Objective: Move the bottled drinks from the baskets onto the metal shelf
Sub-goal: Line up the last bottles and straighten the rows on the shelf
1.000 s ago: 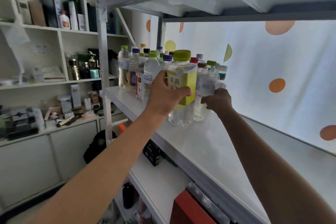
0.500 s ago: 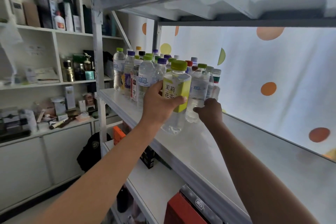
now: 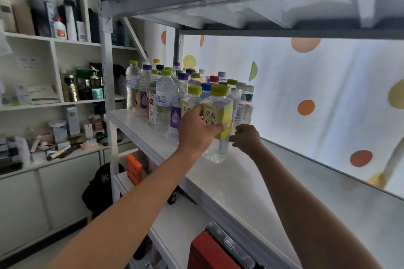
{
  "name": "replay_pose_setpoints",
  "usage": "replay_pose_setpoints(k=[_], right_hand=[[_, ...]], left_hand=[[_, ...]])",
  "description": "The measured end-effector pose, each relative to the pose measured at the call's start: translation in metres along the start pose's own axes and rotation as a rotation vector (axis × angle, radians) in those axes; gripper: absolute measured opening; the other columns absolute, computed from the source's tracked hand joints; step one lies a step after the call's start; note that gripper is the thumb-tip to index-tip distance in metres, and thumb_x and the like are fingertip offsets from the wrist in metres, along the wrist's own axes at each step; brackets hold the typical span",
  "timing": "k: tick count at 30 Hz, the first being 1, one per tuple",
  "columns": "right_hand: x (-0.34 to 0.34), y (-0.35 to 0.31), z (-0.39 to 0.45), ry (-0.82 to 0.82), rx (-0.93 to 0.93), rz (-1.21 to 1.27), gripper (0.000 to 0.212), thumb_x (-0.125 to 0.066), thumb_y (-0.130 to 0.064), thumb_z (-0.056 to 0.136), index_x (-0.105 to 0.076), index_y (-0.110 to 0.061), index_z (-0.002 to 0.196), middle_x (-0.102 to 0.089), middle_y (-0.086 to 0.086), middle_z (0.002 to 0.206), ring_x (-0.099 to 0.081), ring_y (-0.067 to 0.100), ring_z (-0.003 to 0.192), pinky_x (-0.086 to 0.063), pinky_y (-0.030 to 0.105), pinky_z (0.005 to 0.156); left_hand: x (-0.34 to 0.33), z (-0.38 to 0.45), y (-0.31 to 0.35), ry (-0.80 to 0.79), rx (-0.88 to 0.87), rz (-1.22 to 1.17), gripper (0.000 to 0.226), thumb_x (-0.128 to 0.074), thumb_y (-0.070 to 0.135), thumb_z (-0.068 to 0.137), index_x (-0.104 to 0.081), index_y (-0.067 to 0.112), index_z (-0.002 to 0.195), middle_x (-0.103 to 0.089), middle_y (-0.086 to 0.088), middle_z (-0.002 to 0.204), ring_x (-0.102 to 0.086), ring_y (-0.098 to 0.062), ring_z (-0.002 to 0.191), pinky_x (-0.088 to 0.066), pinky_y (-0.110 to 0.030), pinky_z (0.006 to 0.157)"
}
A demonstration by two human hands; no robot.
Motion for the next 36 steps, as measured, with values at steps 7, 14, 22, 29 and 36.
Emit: replay_pose_setpoints(k=[7,14,22,29,36], right_hand=[[0.022,0.021,-0.007,-0.034,-0.025,-0.038,0.031,-0.075,0.004,0.078,-0.067,0.003,0.107,-0.062,0.011,0.093,-0.061,0.024,0.065,-0.061,0.048,0.075],[0.010,0.027,-0.012,-0.211,0.012,-0.232,0.025,-0.085,-0.014,0.073,-0.066,-0.011,0.089,-0.061,0.004,0.083,-0.057,0.020,0.075,-0.045,0.025,0.069],[-0.008,0.039,-0.025,-0.247,0.047,-0.439,0.071,-0.083,-0.039,0.076,-0.054,-0.015,0.136,-0.054,0.007,0.137,-0.054,0.023,0.121,-0.038,0.023,0.089],[0.004,0.014,-0.048,-0.115,0.144,-0.690,0.077,-0.070,-0.037,0.084,-0.036,-0.014,0.149,-0.049,0.013,0.147,-0.043,0.031,0.136,-0.034,0.037,0.110],[0.011,-0.018,-0.089,-0.038,0.246,-0.771,0.071,-0.064,-0.031,0.087,-0.037,-0.013,0.150,-0.044,0.009,0.152,-0.035,0.028,0.142,-0.024,0.036,0.118]], left_hand=[[-0.025,0.012,-0.003,0.034,-0.048,0.165,0.054,-0.088,0.040,0.063,-0.064,0.021,0.107,-0.069,0.007,0.098,-0.066,-0.016,0.089,-0.055,-0.035,0.077],[-0.044,0.015,-0.014,0.061,-0.084,0.265,0.075,-0.084,0.034,0.073,-0.048,0.010,0.134,-0.060,-0.007,0.126,-0.056,-0.024,0.116,-0.048,-0.039,0.097],[-0.057,0.008,-0.004,0.022,-0.179,0.526,0.071,-0.066,0.037,0.090,-0.034,-0.002,0.140,-0.058,-0.020,0.122,-0.058,-0.035,0.108,-0.050,-0.040,0.087],[-0.054,0.004,-0.013,-0.126,-0.157,0.574,0.078,-0.069,0.038,0.088,-0.027,0.005,0.145,-0.060,-0.017,0.122,-0.062,-0.033,0.106,-0.052,-0.040,0.083],[-0.042,-0.019,-0.016,-0.253,-0.126,0.543,0.051,-0.066,0.033,0.088,-0.043,0.010,0.127,-0.063,-0.010,0.118,-0.063,-0.030,0.103,-0.046,-0.034,0.077]])
Point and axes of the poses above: each hand's wrist, its own z-axis towards the middle knuckle, its own x-axis out of the back of the hand, y = z × x, the point moved 10 cm from there along z, towards the middle knuckle
